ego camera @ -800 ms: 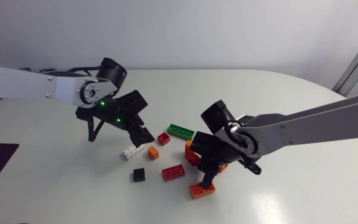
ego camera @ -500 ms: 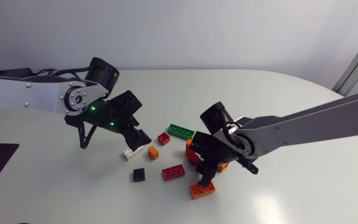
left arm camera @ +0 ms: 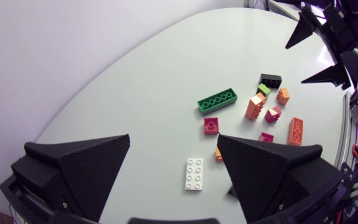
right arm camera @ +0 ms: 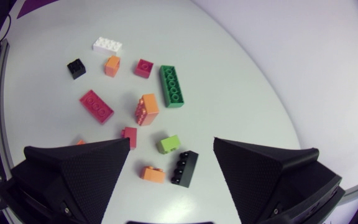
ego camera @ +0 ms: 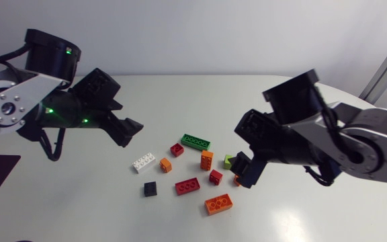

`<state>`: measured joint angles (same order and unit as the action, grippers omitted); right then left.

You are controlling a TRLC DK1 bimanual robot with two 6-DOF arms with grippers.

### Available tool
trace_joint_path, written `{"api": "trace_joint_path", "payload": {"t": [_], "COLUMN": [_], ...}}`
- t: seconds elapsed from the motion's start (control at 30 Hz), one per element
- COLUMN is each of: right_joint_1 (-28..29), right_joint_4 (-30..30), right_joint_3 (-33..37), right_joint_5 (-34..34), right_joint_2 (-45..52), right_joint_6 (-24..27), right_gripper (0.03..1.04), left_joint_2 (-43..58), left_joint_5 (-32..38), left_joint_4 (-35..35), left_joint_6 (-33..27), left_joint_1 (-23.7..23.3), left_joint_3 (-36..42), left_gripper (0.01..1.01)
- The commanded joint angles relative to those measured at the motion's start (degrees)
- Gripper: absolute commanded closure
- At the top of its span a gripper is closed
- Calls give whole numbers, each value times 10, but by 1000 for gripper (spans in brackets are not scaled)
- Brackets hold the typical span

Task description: Disassemble duplo

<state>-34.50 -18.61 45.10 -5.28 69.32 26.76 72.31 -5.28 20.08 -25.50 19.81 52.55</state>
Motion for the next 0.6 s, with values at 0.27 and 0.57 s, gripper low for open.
{"api": "trace_joint_path", "payload": {"t": [0.27, 0.57], "right_joint_1": [7, 92], "right_joint_4": [-51, -122], "right_joint_3": [-6, 7], "right_joint_5": [-165, -179], "right_joint_2": [-198, -317], "right_joint_6": [-37, -79], "right_gripper": [69, 69], "left_joint_2": [-204, -367], "left_joint_5": [149, 260], "left_joint_4": [-43, -42], "left_joint_6": [15, -7], "left_joint_1": [3, 39], "left_joint_3": [-97, -174], "left_gripper": [51, 51]}}
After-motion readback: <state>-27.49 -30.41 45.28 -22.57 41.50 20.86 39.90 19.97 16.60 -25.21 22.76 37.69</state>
